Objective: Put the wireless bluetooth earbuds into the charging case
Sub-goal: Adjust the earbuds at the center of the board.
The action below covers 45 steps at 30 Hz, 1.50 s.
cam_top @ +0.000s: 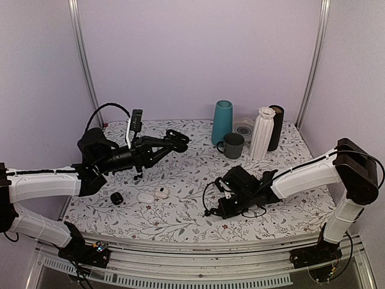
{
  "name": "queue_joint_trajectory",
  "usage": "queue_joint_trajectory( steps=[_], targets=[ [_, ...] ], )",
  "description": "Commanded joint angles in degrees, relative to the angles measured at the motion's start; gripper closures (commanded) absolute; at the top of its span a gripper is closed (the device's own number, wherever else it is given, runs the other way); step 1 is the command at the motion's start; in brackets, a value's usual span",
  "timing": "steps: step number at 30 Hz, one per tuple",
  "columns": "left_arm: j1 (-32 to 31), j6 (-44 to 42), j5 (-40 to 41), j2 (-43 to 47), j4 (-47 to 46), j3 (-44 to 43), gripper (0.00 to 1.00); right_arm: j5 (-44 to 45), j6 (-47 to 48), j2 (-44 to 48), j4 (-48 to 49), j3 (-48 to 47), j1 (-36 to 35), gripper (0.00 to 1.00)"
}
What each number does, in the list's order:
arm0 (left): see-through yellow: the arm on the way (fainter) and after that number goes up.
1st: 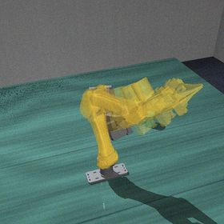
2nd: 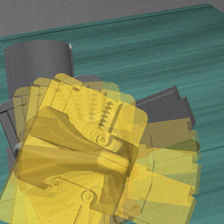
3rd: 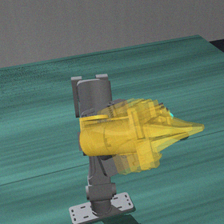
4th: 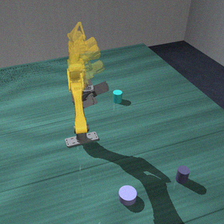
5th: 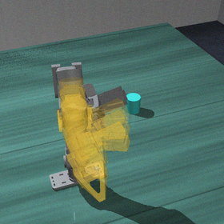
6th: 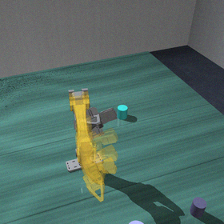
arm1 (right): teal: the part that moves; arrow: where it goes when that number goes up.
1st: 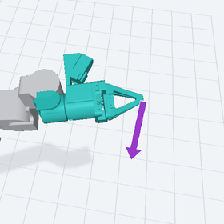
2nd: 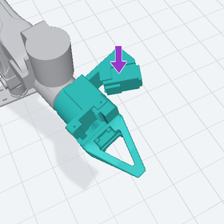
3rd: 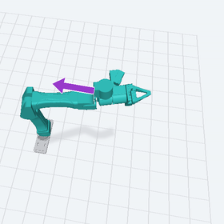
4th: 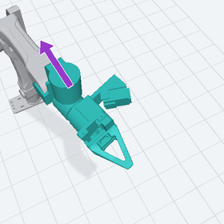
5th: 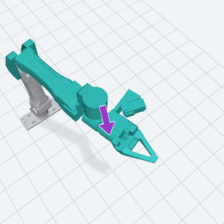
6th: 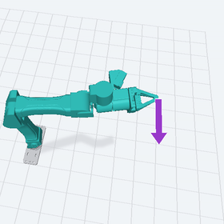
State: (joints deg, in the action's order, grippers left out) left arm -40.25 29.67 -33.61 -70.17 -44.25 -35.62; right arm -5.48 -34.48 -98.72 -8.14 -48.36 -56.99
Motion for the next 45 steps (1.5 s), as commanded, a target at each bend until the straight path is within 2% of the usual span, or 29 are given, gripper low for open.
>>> queue_joint_trajectory(
  steps=[1,6,13,31,45],
  targets=[
    [0.8,-0.4,0.2,2.3,-0.4,0.6,1.00,1.9,1.9,-1.9,-5.0,-2.8,1.4,0.94],
    [0.9,-0.6,0.7,3.4,0.3,1.2,1.00,-1.1,4.5,0.6,-3.8,-2.2,1.4,0.94],
    [0.9,-0.5,0.7,3.5,0.0,1.3,1.00,0.7,5.9,4.7,-3.6,-1.6,1.8,0.89],
    [0.9,0.4,0.3,3.2,-0.9,1.5,1.00,3.2,7.9,-5.2,-3.0,-9.9,2.6,0.82],
    [0.9,0.2,0.2,2.4,-1.4,1.6,1.00,2.9,6.4,-1.4,-4.9,-4.9,2.5,0.82]
  ],
)
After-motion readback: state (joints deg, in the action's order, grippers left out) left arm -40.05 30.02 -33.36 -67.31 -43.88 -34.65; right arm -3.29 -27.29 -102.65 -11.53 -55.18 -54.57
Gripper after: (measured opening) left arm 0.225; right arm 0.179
